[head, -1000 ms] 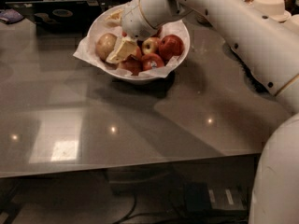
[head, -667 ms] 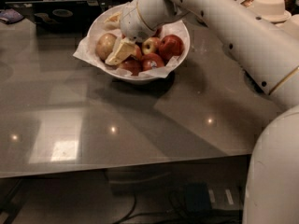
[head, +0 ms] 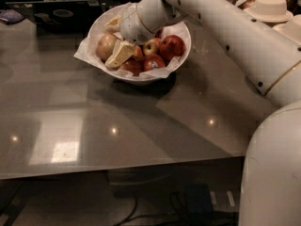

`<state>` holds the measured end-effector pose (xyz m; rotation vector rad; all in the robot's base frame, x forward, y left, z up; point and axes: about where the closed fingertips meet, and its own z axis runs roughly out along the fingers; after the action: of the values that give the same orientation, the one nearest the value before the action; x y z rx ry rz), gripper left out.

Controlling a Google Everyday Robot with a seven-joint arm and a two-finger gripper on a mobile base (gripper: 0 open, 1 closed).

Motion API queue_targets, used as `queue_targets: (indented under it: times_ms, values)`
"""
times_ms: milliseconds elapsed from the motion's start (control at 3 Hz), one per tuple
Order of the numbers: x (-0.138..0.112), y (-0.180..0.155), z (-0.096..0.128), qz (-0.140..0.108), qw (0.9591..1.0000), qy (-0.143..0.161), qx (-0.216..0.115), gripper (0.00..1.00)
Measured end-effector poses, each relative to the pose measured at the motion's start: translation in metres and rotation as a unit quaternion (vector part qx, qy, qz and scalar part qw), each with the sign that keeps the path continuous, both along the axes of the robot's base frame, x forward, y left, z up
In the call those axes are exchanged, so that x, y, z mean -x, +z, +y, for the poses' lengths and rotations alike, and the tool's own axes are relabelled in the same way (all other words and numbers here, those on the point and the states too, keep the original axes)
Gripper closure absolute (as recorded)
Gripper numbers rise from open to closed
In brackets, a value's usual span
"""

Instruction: Pick apple from white bowl

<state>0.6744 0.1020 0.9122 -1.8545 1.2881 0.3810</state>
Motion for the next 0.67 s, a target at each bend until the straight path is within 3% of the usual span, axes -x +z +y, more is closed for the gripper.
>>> queue_targets:
  times_ms: [667]
  values:
    - [-0.0018, -0.0074, -0.0011, 0.007, 1.0000, -0.005, 0.003, 0.76]
